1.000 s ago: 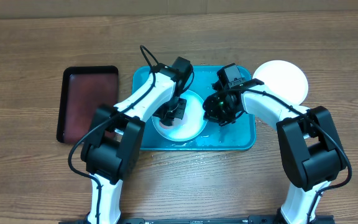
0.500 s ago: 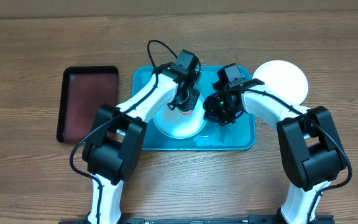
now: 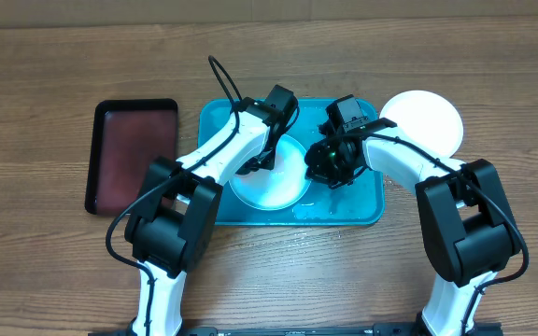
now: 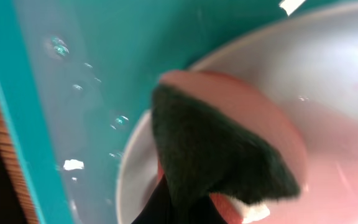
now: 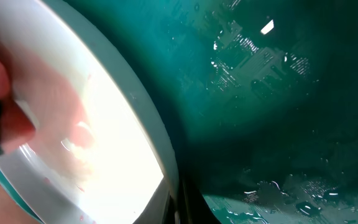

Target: Clean dirty plates on tray and stack at the side

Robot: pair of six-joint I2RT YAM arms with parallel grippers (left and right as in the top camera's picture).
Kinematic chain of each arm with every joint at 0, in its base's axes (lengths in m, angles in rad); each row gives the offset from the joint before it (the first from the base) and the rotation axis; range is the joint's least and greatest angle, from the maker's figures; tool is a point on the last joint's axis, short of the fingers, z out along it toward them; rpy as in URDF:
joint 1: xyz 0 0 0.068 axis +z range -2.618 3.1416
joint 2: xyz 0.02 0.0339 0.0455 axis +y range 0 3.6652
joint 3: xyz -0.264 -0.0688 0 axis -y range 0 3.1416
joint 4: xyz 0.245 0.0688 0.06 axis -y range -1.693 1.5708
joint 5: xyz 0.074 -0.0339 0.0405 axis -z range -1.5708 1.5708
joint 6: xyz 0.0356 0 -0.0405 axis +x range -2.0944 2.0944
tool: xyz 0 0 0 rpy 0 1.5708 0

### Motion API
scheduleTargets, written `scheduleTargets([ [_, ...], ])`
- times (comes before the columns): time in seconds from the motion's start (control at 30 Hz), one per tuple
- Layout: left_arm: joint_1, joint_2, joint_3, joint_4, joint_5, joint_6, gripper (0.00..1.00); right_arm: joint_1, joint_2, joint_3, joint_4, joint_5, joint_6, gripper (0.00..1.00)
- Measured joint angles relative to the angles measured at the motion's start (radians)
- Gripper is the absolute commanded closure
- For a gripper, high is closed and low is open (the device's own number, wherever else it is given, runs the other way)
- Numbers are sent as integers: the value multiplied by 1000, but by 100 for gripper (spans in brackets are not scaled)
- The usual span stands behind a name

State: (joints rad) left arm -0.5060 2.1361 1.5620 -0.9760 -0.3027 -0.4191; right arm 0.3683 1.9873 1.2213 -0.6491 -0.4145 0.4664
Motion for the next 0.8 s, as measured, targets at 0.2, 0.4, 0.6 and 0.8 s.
scheduleTargets([
  [0.2, 23, 0, 2, -2, 242, 187, 96, 0, 0, 0, -7, 1, 0, 96],
  [0.4, 28, 0, 2, 69, 466, 373, 96, 0, 0, 0, -7, 1, -1, 96],
  [0.6, 14, 0, 0, 178, 420, 347, 96, 0, 0, 0, -6, 2, 1, 96],
  [0.8, -2, 0, 2, 132, 181, 147, 96, 0, 0, 0, -1, 0, 1, 96],
])
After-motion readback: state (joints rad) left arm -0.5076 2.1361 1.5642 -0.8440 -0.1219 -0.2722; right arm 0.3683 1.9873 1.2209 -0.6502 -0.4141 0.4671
